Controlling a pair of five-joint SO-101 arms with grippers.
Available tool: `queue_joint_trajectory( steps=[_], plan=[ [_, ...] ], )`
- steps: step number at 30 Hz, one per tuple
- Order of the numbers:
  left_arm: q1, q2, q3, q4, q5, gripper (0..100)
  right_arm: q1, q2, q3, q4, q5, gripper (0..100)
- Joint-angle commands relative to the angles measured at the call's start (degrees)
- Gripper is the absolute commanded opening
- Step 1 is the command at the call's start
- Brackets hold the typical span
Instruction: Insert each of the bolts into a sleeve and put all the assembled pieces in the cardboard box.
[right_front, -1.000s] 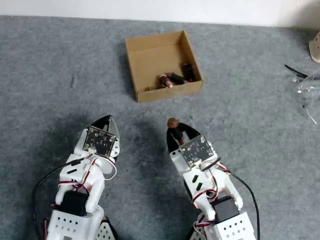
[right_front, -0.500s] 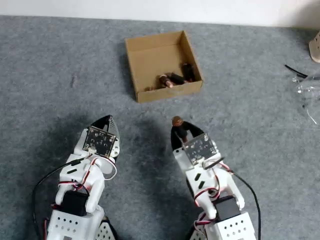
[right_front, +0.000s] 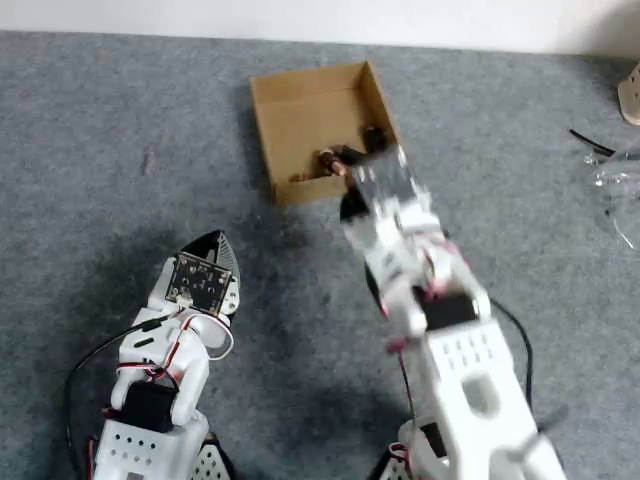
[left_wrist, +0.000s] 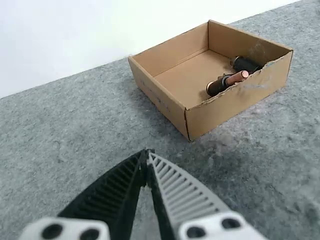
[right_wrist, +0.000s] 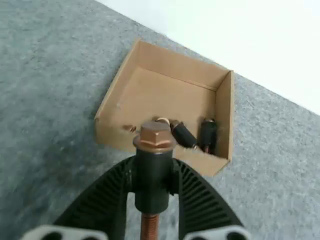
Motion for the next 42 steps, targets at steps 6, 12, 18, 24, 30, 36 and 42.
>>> queue_joint_trajectory(
  steps=[6, 12, 18, 24, 30, 36, 42],
  plan=[
    [-0.57, -0.31, 1.19, -1.23, -0.35, 1, 7.34, 32.84, -34.77, 0.22, -0.70, 0.5],
    [-0.57, -0.22, 1.19, -2.46, -0.35, 1, 8.92, 50.33, -56.48, 8.57, -0.70, 0.5],
    [-0.57, -0.22, 1.19, -2.46, -0.35, 1, 8.66, 65.63, -74.24, 15.34, -0.70, 0.5],
    [-0.57, -0.22, 1.19, -2.46, -0.35, 1, 8.57, 76.88, -88.13, 20.53, -0.62, 0.5],
    [-0.57, -0.22, 1.19, -2.46, -0.35, 1, 8.57, 85.85, -97.54, 26.86, -0.44, 0.9],
    [-0.57, -0.22, 1.19, -2.46, -0.35, 1, 8.57, 90.77, -106.51, 32.57, -0.44, 1.0],
    [-0.57, -0.22, 1.19, -2.46, -0.35, 1, 8.57, 92.88, -112.22, 38.99, -0.44, 12.2]
  ],
)
